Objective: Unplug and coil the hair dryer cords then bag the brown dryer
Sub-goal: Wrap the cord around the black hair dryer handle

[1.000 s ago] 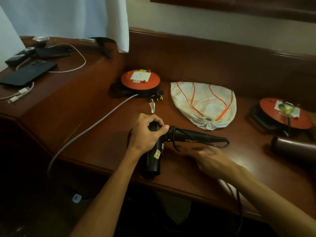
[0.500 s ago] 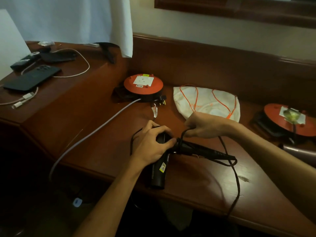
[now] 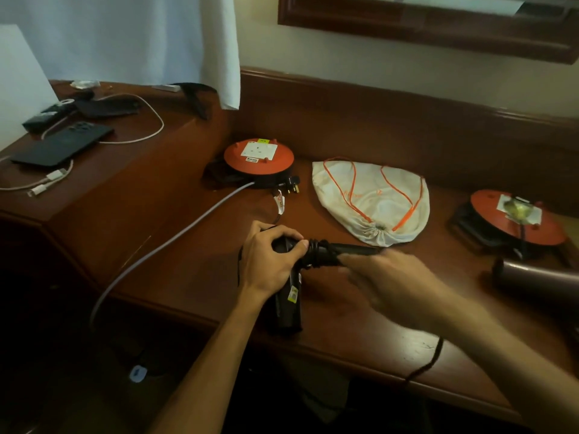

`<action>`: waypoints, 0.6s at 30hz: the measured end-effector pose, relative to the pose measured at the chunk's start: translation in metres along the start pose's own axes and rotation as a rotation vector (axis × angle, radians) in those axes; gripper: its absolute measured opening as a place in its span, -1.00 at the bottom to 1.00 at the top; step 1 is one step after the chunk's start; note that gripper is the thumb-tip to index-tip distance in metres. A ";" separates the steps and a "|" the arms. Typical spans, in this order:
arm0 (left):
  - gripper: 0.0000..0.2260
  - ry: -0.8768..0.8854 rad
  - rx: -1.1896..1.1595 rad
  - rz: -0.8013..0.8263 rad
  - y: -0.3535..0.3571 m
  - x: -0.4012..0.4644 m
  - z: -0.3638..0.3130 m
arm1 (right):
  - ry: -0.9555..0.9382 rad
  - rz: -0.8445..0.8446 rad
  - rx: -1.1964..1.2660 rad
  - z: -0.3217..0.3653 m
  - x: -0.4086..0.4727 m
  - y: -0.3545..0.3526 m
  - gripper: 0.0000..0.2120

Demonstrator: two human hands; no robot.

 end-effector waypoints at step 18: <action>-0.89 -0.035 -0.213 0.033 -0.008 0.001 0.005 | -0.142 -0.402 0.202 -0.032 0.029 0.078 -0.66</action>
Point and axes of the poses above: each hand's wrist, its own x-axis towards the middle knuckle, its own y-axis out of the palm, z = x × y, the point moved 8 cm from there along x, towards the middle knuckle, and after that the axes turned 6 degrees about -x, right-handed, at the moved point
